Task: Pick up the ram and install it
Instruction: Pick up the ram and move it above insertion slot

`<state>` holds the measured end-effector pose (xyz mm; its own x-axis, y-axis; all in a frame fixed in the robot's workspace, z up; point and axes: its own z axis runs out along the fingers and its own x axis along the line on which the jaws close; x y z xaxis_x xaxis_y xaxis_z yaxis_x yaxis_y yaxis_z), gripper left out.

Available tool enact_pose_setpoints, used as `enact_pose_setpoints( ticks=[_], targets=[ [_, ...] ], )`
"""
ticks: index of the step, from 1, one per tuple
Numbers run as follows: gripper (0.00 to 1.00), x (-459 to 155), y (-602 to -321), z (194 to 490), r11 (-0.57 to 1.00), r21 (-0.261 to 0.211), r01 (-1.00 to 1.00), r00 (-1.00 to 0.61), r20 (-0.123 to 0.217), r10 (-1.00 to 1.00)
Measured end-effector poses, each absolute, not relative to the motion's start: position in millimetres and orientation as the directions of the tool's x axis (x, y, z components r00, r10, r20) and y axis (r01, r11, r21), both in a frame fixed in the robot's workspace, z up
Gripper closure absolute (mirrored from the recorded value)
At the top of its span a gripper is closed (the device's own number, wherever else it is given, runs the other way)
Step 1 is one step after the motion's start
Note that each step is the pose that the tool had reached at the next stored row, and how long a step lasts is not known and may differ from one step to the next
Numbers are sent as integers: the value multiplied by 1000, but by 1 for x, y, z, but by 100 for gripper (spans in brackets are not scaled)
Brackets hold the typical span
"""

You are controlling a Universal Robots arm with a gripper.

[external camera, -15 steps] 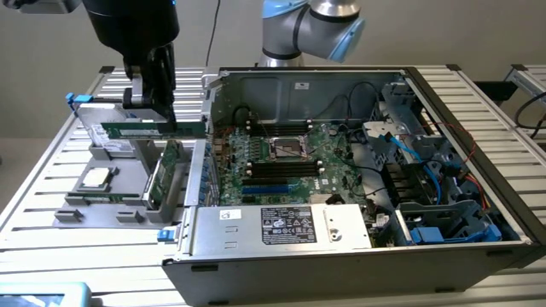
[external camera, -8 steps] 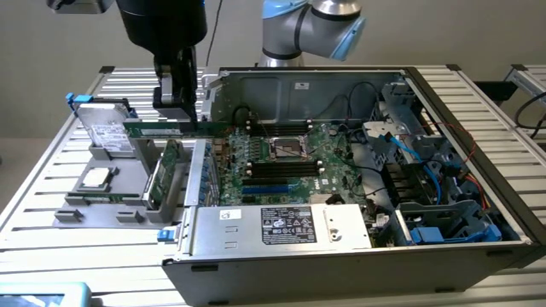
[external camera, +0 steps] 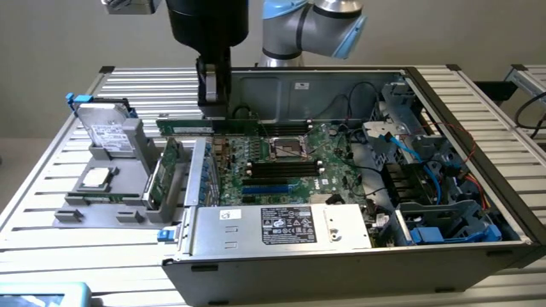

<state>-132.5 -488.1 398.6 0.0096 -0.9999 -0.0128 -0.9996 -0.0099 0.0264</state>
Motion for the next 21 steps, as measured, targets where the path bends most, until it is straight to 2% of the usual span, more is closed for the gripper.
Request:
enact_pose_setpoints(
  ticks=[6,14,21],
  targets=[
    [87,-112,-477,394,-10,27,-1000,10,-10,-1000],
    [87,-92,-466,386,-9,33,-999,9,14,-1000],
    [87,-65,-455,379,-9,33,-999,10,23,-1000]
  ],
)
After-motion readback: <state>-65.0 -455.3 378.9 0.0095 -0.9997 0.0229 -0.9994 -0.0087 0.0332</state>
